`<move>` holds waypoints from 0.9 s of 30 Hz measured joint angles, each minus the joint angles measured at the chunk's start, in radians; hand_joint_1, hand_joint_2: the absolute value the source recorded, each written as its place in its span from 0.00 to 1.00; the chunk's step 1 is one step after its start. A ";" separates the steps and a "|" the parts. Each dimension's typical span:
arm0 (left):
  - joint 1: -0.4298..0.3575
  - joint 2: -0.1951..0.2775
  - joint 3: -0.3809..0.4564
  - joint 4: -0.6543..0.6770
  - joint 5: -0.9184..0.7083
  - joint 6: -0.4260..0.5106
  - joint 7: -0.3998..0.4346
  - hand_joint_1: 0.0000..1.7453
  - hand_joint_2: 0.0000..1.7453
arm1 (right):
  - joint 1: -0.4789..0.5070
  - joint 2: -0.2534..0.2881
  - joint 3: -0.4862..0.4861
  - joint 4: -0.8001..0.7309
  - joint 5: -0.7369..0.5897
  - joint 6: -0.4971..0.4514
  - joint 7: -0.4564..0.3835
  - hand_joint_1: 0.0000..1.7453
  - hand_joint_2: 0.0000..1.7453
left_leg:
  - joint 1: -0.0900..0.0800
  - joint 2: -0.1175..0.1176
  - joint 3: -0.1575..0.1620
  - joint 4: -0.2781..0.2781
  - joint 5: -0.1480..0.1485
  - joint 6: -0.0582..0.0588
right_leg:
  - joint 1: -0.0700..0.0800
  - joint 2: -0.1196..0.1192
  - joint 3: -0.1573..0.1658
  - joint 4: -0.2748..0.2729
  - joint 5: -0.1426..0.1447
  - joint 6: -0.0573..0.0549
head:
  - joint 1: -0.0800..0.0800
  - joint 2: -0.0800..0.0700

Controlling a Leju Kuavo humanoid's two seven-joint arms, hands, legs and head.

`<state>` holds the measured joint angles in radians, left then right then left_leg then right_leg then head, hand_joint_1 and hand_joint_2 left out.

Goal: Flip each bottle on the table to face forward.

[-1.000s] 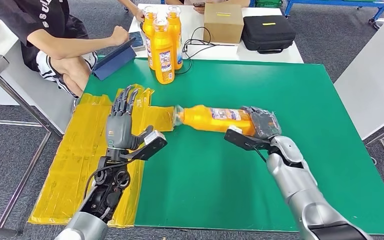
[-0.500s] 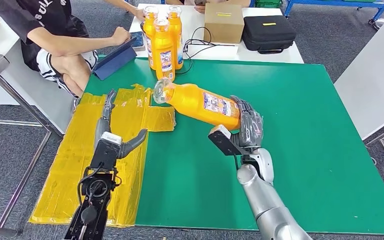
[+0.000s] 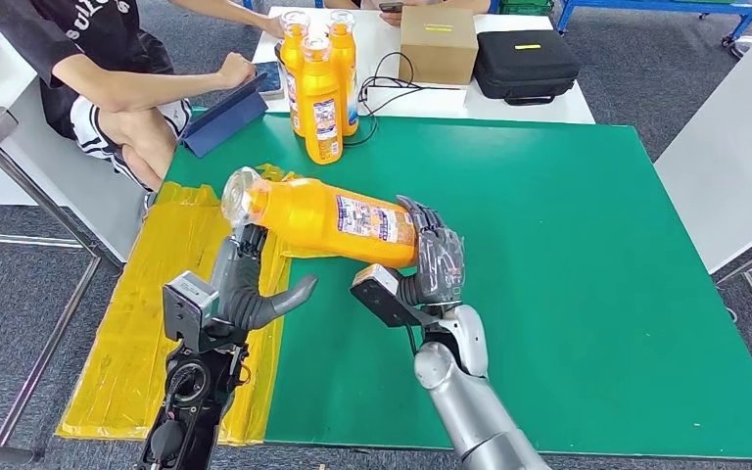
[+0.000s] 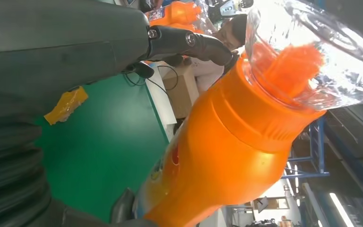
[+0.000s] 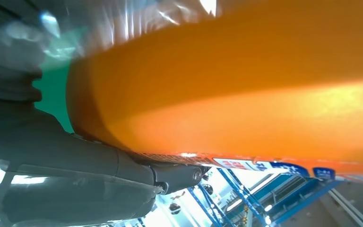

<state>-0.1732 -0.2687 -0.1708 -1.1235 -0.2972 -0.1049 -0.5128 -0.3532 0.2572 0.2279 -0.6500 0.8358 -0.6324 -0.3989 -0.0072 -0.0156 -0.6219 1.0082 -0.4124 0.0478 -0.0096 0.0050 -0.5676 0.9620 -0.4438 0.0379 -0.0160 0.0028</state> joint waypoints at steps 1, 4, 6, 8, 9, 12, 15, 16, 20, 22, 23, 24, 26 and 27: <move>0.001 0.000 -0.002 -0.002 0.001 0.000 0.000 0.00 1.00 | 0.001 0.001 0.002 -0.003 0.000 0.000 0.000 1.00 1.00 | 0.000 0.000 0.000 0.000 0.000 0.000 | 0.000 0.000 0.000 0.000 0.000 0.000 | 0.000 0.000; 0.003 0.000 -0.007 -0.007 0.001 0.000 0.000 0.00 1.00 | 0.003 0.004 0.006 -0.008 0.000 0.001 0.001 1.00 1.00 | 0.000 0.000 0.000 0.000 0.000 0.000 | 0.000 0.000 0.000 0.000 0.000 0.000 | 0.000 0.000; 0.004 0.000 -0.008 -0.008 0.006 -0.003 0.002 0.00 1.00 | 0.005 0.004 0.010 -0.011 0.001 0.001 0.002 1.00 1.00 | 0.000 0.000 0.000 0.000 0.000 0.000 | 0.000 0.000 0.000 0.000 0.000 0.000 | 0.000 0.000; 0.004 0.000 -0.010 -0.008 0.023 -0.013 0.009 0.00 1.00 | 0.007 0.007 0.017 -0.014 0.006 0.002 0.007 1.00 1.00 | 0.000 0.000 0.000 0.000 0.000 0.000 | 0.000 0.000 0.000 0.000 0.000 0.000 | 0.000 0.000; 0.004 0.000 -0.012 -0.008 0.037 -0.021 0.013 0.00 1.00 | 0.009 0.009 0.021 -0.015 0.011 0.003 0.010 1.00 1.00 | 0.000 0.000 0.000 0.000 0.000 0.000 | 0.000 0.000 0.000 0.000 0.000 0.000 | 0.000 0.000; 0.005 0.001 -0.022 -0.006 0.072 -0.041 0.018 0.00 1.00 | 0.017 0.021 0.042 -0.013 0.024 0.006 0.015 1.00 1.00 | 0.000 0.000 0.000 0.000 0.000 0.000 | 0.000 0.000 0.000 0.000 0.000 0.000 | 0.000 0.000; 0.006 0.002 -0.036 -0.004 0.102 -0.042 0.020 0.00 1.00 | 0.021 0.040 0.072 -0.003 0.040 0.010 0.013 1.00 1.00 | 0.000 0.000 0.000 0.000 0.000 0.000 | 0.000 0.000 -0.001 0.000 0.000 0.000 | 0.000 0.000; 0.006 0.004 -0.042 -0.004 0.113 -0.041 0.021 0.00 1.00 | 0.022 0.047 0.087 0.003 0.050 0.013 0.015 1.00 1.00 | 0.000 0.001 0.000 0.000 0.000 0.000 | 0.001 0.000 -0.001 0.000 0.000 0.000 | 0.000 0.000; 0.010 0.012 -0.053 -0.004 0.168 -0.032 0.030 0.00 1.00 | 0.028 0.080 0.171 0.035 0.092 0.031 0.044 1.00 1.00 | 0.001 0.000 0.000 0.000 0.000 -0.001 | 0.001 0.000 -0.001 0.000 -0.001 -0.001 | 0.000 0.000; 0.013 0.020 -0.049 -0.004 0.213 -0.039 0.033 0.00 1.00 | 0.029 0.086 0.229 0.048 0.090 0.048 0.066 1.00 1.00 | 0.001 0.001 0.000 0.000 0.000 -0.001 | 0.001 0.000 -0.001 0.000 -0.001 -0.002 | 0.000 0.000; 0.016 0.024 -0.046 -0.004 0.237 -0.046 0.034 0.00 1.00 | 0.028 0.087 0.263 0.054 0.081 0.056 0.078 1.00 1.00 | 0.001 0.001 0.000 0.000 -0.001 -0.001 | 0.001 0.000 -0.001 0.000 -0.001 -0.002 | 0.000 0.000; 0.020 0.029 -0.041 -0.004 0.260 -0.056 0.034 0.00 1.00 | 0.026 0.087 0.297 0.059 0.069 0.061 0.088 1.00 1.00 | 0.001 0.001 0.000 0.000 -0.001 -0.001 | 0.001 0.000 -0.001 0.000 -0.001 -0.002 | 0.000 0.000; 0.031 0.037 -0.029 -0.004 0.301 -0.079 0.034 0.00 1.00 | 0.021 0.087 0.361 0.072 0.038 0.069 0.097 1.00 1.00 | 0.001 0.001 0.000 0.000 -0.001 -0.001 | 0.001 0.000 -0.001 0.000 -0.001 -0.002 | 0.000 0.000; 0.038 0.041 -0.022 -0.004 0.318 -0.088 0.033 0.00 1.00 | 0.017 0.087 0.389 0.079 0.024 0.072 0.098 1.00 1.00 | 0.001 0.001 0.000 0.000 -0.001 -0.001 | 0.001 0.000 -0.001 0.000 -0.001 -0.002 | 0.000 0.000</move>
<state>-0.1353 -0.2279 -0.1932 -1.1280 0.0207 -0.1927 -0.4802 -0.3359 0.3441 0.6173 -0.5715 0.8595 -0.5605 -0.3006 -0.0060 -0.0149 -0.6224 1.0080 -0.4130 0.0469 -0.0083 0.0055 -0.5689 0.9620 -0.4448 0.0362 -0.0157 0.0027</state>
